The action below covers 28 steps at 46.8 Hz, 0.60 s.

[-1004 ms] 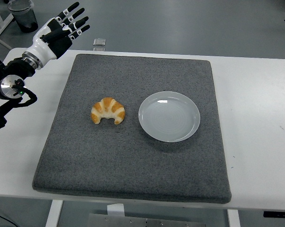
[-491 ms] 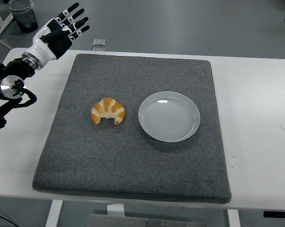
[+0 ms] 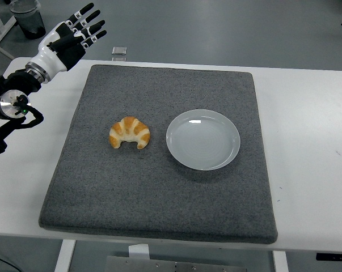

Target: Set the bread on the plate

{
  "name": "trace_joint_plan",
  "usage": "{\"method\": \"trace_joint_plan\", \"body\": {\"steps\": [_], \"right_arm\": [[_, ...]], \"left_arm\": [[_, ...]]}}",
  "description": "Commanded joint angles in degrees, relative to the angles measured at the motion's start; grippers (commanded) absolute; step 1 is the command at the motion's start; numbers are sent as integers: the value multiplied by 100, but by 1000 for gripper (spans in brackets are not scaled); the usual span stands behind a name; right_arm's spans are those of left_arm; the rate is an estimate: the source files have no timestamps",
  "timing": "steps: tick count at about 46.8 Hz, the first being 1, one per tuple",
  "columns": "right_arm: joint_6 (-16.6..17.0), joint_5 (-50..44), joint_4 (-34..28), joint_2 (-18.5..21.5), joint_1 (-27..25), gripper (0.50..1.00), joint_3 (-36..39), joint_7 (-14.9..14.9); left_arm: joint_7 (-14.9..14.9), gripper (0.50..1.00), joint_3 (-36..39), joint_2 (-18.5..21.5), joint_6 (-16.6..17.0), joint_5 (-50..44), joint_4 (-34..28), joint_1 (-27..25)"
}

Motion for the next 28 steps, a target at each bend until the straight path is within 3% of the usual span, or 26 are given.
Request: {"method": "trace_joint_plan", "body": {"steps": [1, 22, 28], "right_arm": [[0, 0, -2, 0, 0, 932, 0, 0], [9, 0, 6, 0, 0, 930, 0, 0], [9, 0, 6, 0, 0, 930, 0, 0]], "left_arm": [[0, 990, 1, 0, 1, -1, -3, -1], [9, 990, 54, 9, 45, -1, -47, -9], [44, 990, 80, 96, 220, 8, -239, -71]]}}
